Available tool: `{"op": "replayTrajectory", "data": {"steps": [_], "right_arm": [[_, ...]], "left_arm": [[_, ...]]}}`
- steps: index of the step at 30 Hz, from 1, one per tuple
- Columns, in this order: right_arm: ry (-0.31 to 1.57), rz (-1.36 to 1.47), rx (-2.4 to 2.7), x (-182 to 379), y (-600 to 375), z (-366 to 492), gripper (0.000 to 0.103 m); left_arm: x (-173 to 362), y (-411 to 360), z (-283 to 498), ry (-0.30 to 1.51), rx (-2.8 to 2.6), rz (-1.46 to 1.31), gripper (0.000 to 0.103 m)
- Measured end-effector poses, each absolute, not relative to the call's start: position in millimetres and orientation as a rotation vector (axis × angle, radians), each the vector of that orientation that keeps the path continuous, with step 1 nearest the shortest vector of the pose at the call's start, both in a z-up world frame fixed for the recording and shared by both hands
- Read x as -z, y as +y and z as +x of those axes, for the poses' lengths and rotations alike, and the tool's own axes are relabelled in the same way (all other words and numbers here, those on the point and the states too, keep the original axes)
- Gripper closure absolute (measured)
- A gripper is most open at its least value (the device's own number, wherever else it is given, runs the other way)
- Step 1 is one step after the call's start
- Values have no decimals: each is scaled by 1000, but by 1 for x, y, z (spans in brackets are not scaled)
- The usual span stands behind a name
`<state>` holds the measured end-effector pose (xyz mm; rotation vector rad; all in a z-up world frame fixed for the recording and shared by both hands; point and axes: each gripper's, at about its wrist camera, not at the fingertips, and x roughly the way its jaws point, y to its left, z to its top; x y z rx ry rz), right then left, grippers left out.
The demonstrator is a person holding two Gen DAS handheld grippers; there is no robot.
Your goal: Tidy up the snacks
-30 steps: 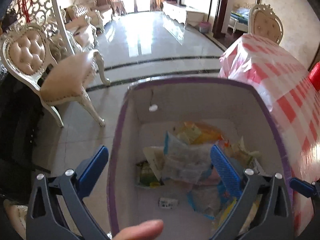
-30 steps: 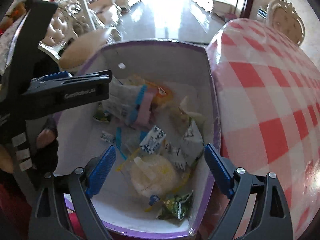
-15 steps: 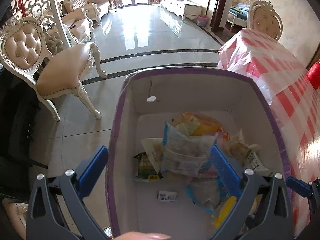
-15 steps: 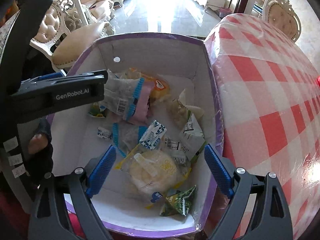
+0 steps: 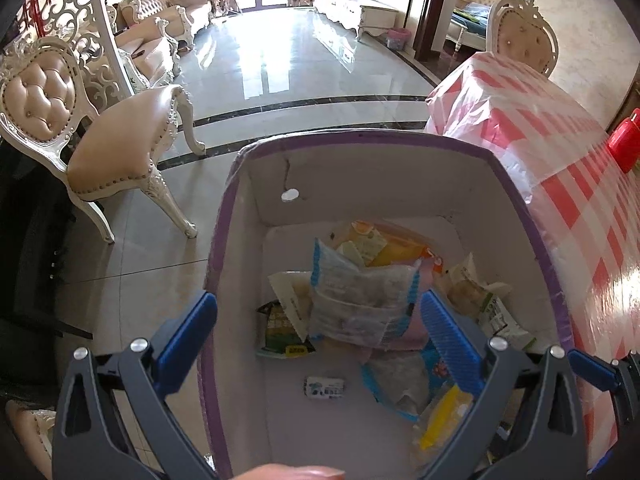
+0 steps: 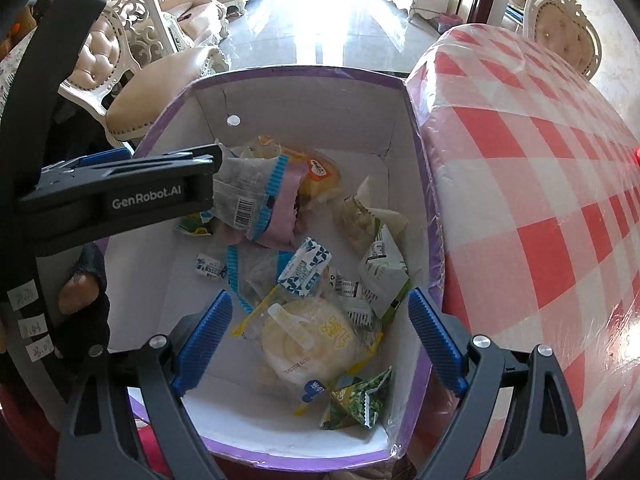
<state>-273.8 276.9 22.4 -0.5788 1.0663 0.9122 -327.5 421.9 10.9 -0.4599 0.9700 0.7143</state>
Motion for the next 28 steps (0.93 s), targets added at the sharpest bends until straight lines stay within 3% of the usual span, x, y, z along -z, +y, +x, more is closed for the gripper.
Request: {"op": "replayTrajectory", "data": {"steps": [28], "right_arm": [[1088,-547,-909,-17,274,-270,16]], "left_arm": [[-4,424,-323,993,-691,-475,1]]}}
